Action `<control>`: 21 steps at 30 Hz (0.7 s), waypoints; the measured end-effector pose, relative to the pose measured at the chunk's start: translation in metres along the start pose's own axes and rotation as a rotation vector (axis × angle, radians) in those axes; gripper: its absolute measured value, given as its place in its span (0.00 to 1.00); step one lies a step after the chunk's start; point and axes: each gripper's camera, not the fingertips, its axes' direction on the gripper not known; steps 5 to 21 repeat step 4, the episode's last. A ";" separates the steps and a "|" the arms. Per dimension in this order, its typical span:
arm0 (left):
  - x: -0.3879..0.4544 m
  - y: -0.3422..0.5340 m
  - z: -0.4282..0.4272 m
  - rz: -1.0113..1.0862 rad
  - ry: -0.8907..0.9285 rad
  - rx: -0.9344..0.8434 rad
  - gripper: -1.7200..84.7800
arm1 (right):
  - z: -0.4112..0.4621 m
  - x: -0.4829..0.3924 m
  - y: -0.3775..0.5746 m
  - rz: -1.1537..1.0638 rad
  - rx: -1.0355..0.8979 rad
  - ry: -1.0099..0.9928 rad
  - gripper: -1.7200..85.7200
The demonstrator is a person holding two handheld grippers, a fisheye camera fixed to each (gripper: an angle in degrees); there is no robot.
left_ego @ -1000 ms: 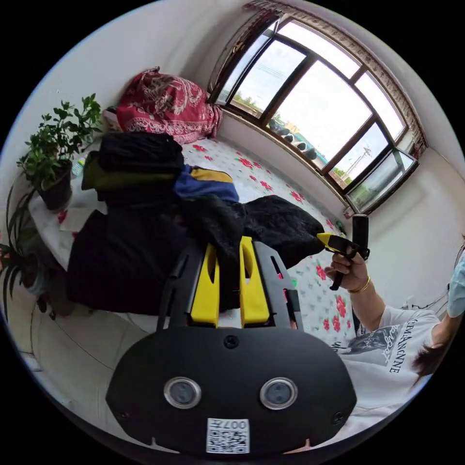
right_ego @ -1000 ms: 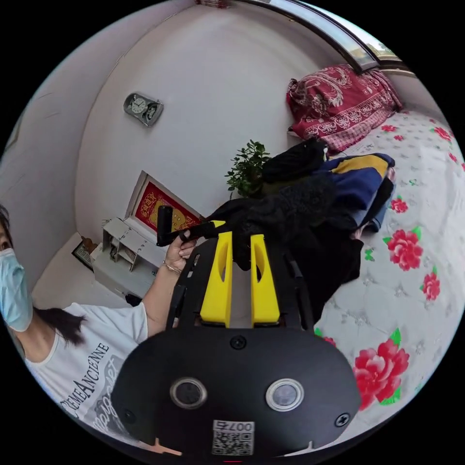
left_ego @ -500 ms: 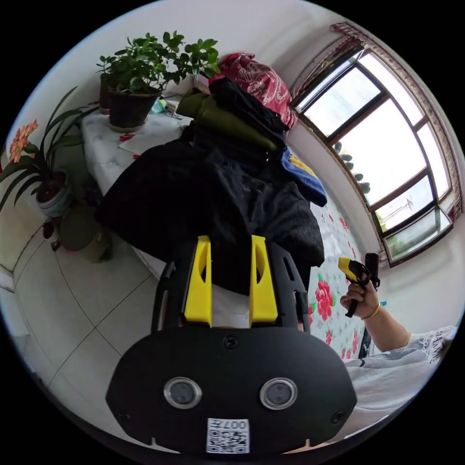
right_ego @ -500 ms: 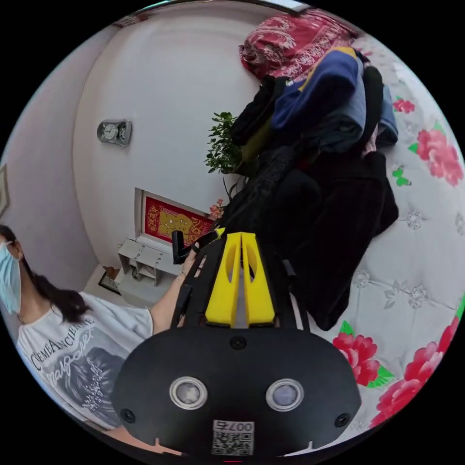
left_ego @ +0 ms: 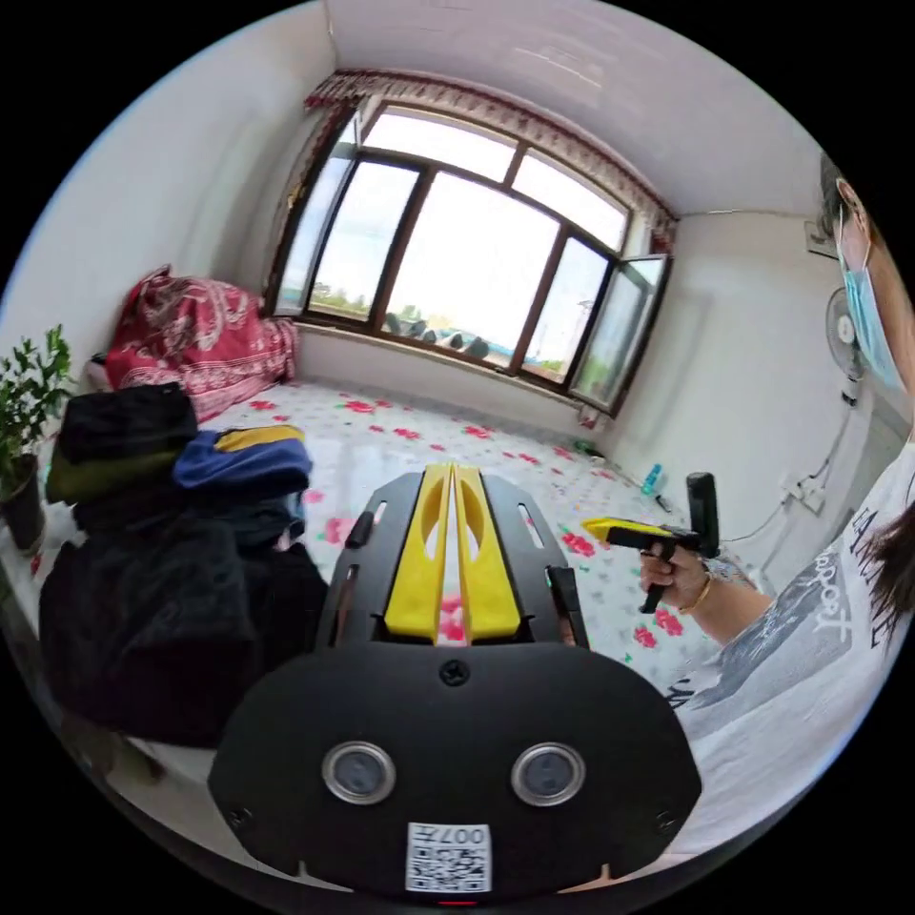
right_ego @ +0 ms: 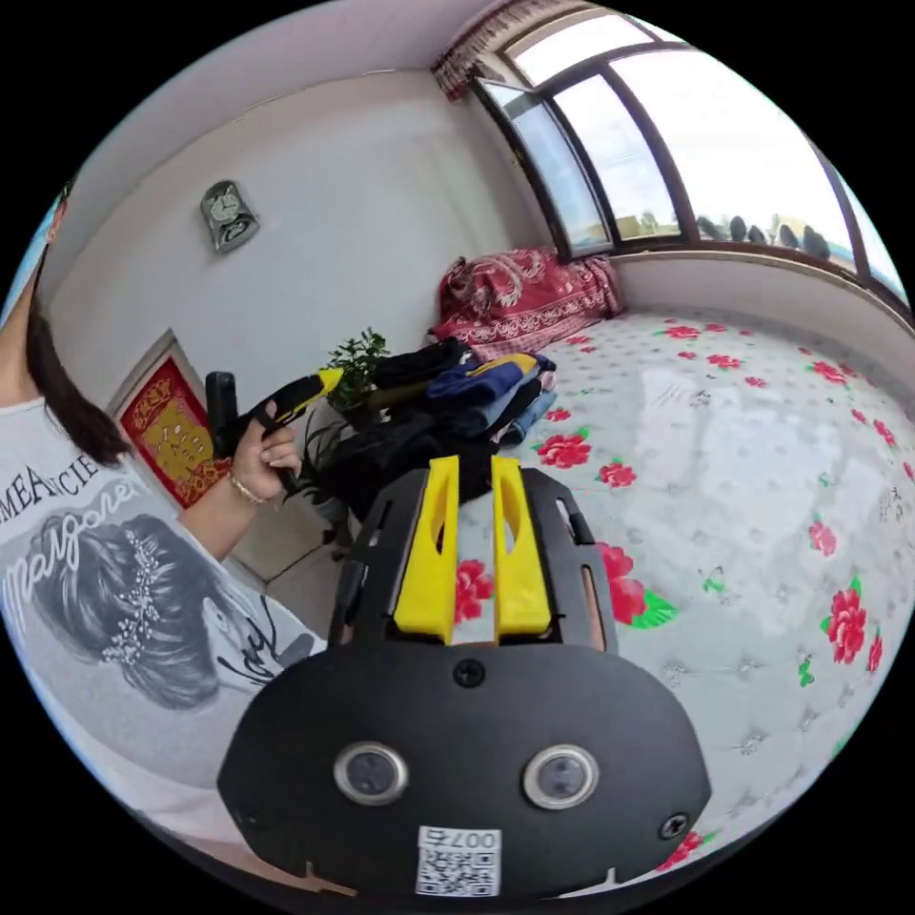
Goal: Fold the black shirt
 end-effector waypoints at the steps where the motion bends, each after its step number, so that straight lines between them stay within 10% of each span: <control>1: 0.012 -0.003 0.013 0.021 0.039 -0.005 0.01 | -0.006 -0.002 0.004 -0.014 -0.005 0.018 0.07; 4: 0.080 -0.006 0.069 0.096 0.144 -0.023 0.01 | -0.054 -0.010 0.033 -0.073 0.070 0.295 0.07; 21: 0.080 -0.006 0.069 0.096 0.144 -0.023 0.01 | -0.054 -0.010 0.033 -0.073 0.070 0.295 0.07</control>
